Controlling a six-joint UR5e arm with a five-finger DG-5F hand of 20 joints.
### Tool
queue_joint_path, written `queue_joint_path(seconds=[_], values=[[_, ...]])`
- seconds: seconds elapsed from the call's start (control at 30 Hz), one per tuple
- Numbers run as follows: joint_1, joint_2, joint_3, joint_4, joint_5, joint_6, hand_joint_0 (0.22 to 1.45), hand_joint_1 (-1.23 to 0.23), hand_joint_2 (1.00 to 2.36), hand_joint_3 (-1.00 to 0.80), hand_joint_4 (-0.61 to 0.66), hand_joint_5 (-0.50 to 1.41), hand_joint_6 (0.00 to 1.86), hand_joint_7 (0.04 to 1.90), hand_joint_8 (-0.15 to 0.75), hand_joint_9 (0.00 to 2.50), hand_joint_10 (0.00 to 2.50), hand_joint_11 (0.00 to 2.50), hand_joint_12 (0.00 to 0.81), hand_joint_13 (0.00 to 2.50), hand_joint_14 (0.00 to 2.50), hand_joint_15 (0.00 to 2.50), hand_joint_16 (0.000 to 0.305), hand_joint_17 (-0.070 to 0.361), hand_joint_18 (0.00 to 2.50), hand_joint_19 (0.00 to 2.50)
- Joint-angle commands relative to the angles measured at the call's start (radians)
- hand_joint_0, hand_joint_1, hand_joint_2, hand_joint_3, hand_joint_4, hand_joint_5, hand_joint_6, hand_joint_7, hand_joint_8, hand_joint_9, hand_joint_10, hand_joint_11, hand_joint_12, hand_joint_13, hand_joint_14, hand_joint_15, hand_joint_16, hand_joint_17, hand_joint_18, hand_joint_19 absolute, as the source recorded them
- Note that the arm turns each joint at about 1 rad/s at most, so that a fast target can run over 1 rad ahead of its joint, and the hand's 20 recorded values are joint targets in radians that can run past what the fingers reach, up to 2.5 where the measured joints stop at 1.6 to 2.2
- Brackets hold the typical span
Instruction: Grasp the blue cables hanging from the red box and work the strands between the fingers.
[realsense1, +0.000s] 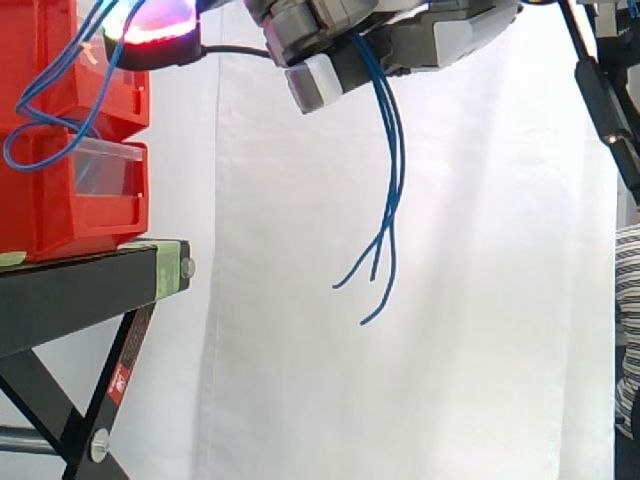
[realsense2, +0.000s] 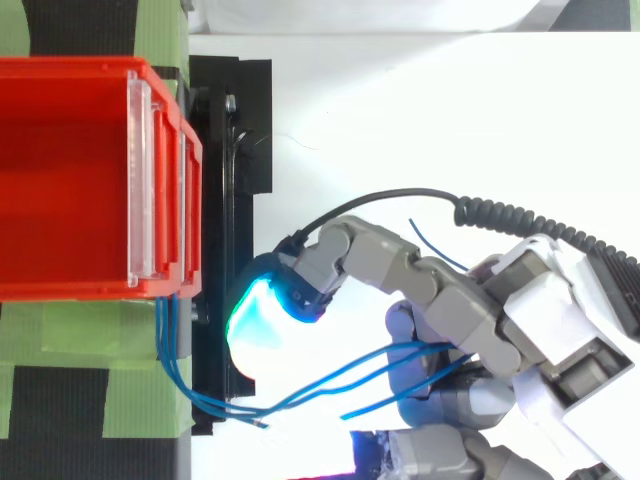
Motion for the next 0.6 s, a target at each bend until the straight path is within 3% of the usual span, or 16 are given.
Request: queue_joint_path(seconds=[0.0,0.1,0.13,0.3,0.57], values=[[0.0,0.0,-0.001,-0.003,-0.003,0.001,0.79,-0.65,1.01,-0.83,0.22,0.07,0.09,1.4,0.384,0.99,2.5,2.5,0.419,1.08,2.5,1.64,0.046,0.104,1.46,1.18],[0.0,0.001,-0.001,-0.015,-0.006,0.001,0.78,-0.65,1.01,-0.85,0.22,0.08,0.03,1.42,0.384,0.99,2.5,2.5,0.419,1.08,2.5,1.64,0.046,0.104,1.46,1.18],[0.0,0.0,-0.001,-0.047,-0.018,0.001,0.78,-0.65,1.01,-0.85,0.22,0.08,0.03,1.42,0.384,0.99,2.5,2.5,0.419,1.08,2.5,1.64,0.046,0.104,1.46,1.18],[0.0,0.001,-0.001,-0.069,-0.069,0.013,0.78,-0.65,1.01,-0.83,0.23,0.08,0.1,1.4,0.384,0.99,2.5,2.5,0.419,1.08,2.5,1.64,0.046,0.104,1.46,1.18],[0.0,0.0,-0.001,-0.066,-0.072,0.026,0.81,-0.64,1.01,-0.78,0.24,0.07,0.33,1.33,0.384,0.99,2.5,2.5,0.419,1.08,2.5,1.64,0.046,0.104,1.46,1.18]])
